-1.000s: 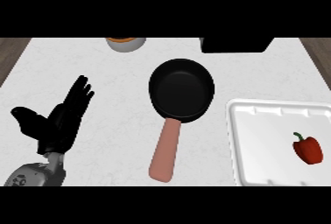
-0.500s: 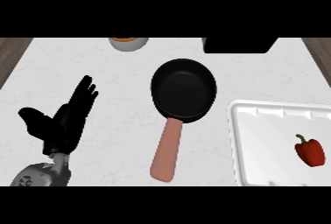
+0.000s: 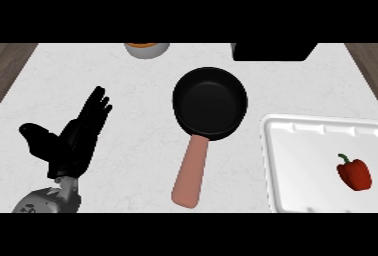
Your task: Pick the bell pepper from the tray and place it in the pot
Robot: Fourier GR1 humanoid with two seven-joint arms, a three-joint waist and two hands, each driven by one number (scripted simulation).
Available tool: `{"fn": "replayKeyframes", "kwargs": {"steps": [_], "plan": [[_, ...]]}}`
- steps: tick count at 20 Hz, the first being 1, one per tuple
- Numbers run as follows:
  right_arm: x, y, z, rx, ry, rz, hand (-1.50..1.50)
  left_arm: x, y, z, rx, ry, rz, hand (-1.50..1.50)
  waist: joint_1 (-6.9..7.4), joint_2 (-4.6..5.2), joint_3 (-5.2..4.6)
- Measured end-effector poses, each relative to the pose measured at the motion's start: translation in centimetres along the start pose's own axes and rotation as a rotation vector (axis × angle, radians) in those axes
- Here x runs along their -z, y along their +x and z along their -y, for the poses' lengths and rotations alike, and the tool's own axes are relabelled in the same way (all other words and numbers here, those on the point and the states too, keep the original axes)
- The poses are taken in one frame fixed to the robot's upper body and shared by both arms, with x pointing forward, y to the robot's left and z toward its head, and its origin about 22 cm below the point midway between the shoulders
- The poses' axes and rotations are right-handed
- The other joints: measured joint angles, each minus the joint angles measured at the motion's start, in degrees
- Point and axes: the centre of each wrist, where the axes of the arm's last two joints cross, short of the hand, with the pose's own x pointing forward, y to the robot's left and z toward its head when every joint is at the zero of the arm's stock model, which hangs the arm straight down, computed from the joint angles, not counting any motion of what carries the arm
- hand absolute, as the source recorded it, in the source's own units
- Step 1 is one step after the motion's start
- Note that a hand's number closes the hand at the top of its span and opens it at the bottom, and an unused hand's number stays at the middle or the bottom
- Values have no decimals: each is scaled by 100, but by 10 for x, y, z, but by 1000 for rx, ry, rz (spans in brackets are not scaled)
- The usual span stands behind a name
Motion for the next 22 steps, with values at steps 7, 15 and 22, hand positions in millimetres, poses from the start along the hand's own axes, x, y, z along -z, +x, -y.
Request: {"fn": "replayKeyframes", "kwargs": {"steps": [7,15,22], "plan": [[12,-1,-21,5,-7,-20,-150,0,2,-8,1,0,-2,0,-22,-3,1],[23,13,-32,29,-29,-8,-150,4,-4,-5,-5,5,6,0,-37,-5,0],[35,21,-47,25,-18,-75,-150,2,2,-7,4,1,3,0,-25,-5,0]]}}
